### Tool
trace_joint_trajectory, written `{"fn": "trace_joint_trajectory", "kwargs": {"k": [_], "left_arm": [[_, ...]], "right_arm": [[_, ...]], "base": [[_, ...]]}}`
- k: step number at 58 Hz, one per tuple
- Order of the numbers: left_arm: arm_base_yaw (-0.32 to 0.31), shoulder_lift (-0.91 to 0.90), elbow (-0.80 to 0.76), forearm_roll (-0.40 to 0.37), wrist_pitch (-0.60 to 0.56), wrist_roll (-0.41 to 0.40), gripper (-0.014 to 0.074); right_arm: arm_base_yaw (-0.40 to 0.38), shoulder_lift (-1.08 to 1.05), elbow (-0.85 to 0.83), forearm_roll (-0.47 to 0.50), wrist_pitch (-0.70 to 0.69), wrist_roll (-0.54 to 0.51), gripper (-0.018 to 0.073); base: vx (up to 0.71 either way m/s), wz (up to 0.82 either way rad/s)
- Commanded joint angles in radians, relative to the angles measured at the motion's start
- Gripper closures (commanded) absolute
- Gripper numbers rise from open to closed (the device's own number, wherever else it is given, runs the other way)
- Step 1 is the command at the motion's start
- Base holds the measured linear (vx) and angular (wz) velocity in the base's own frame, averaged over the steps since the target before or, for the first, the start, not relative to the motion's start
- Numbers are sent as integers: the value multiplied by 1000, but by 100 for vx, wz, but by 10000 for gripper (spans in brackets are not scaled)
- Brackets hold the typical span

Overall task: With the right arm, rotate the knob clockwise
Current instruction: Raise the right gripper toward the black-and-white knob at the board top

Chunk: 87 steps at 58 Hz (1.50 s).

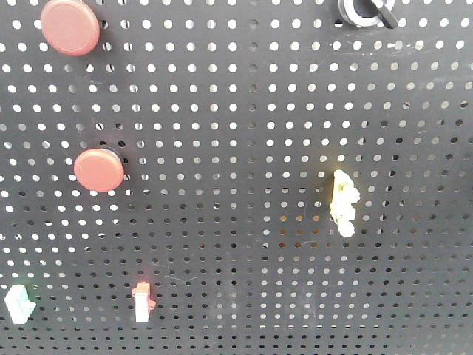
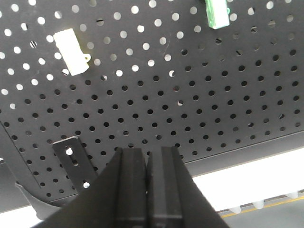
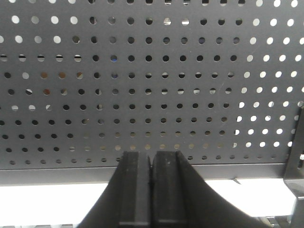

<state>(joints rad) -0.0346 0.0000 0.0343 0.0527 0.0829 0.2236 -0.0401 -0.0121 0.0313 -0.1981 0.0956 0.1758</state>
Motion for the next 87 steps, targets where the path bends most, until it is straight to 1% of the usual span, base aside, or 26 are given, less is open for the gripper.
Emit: {"fn": "trace_joint_trajectory", "kwargs": {"k": [1,21,32,35,40,47,51,52,55,58,63,70,77,87], "left_arm": [[-9,11,16,-5,-83,-4,603],[-9,11,16,-5,-83,-4,603],[-9,11,16,-5,-83,-4,603],[-9,11,16,-5,-83,-4,603],[-9,11,16,-5,-83,-4,603],[-9,11,16,-5,-83,-4,603],[-9,11,16,-5,-83,-4,603],[-9,11,16,-5,-83,-4,603],[-9,11,16,-5,-83,-4,603],[-9,11,16,-5,-83,-4,603],[-9,11,16,-5,-83,-4,603],[-9,11,16,-5,-83,-4,603],[-9,11,16,-5,-83,-4,603],[-9,11,16,-5,-83,-4,603]], "right_arm": [[-4,-10,8,-8,-73,-6,570],[-4,-10,8,-8,-86,-6,570],[-4,-10,-18,-14,-287,-6,570],[-4,-10,-64,-32,-321,-5,570],[-3,0,-187,-64,-303,-5,570],[-3,94,-444,-81,-200,-1,570],[-3,193,-595,-80,-122,5,570],[-3,224,-657,-80,-88,5,570],[-3,294,-745,-80,-45,5,570],[-3,358,-832,-78,-24,6,570],[-3,439,-944,-78,-25,6,570],[-3,516,-1024,-78,-46,9,570],[-3,547,-1039,-75,-96,14,570],[-2,558,-1039,1,-84,52,570]], "base": [[0,1],[0,0],[0,0],[0,0],[0,0],[0,0],[0,0],[0,0],[0,0],[0,0],[0,0],[0,0],[0,0],[0,0]]}}
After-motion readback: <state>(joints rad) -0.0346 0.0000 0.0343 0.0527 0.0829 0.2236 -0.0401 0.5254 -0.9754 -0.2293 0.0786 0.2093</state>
